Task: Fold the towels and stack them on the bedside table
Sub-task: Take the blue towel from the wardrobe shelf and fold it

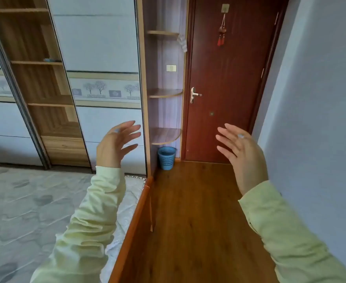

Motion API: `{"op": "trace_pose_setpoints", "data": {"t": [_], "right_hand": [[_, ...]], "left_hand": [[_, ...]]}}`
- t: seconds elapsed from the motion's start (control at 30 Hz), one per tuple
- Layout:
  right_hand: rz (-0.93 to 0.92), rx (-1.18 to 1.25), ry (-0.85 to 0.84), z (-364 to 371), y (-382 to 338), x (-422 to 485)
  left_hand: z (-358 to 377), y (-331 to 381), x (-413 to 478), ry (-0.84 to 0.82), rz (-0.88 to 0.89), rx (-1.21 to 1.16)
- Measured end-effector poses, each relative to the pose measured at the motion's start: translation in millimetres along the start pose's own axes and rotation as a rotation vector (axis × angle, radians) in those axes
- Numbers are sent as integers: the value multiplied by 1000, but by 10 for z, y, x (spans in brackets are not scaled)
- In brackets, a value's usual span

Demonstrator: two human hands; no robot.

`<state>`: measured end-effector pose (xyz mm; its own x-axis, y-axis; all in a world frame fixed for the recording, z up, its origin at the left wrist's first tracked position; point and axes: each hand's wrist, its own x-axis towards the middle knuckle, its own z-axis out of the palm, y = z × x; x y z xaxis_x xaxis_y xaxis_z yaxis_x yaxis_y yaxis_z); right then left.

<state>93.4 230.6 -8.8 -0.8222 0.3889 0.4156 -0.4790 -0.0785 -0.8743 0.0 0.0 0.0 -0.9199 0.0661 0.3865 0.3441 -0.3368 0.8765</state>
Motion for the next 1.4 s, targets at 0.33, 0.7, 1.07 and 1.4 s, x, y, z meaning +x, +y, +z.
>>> {"op": "trace_pose_setpoints", "data": {"t": [0.33,0.7,1.07,1.4], "right_hand": [[101,-64,62,-185,319,-38],[128,-39,-16,-266,638,415],[122,-16,33,-196,1418,1402],[102,32,84,-64,2052,2839]], "left_hand": [[178,-372,-134,82,-122,51],[311,-752,155,88,-101,63],[156,-1555,1246,111,-61,78],[80,-2243,2678,51,-65,54]]}}
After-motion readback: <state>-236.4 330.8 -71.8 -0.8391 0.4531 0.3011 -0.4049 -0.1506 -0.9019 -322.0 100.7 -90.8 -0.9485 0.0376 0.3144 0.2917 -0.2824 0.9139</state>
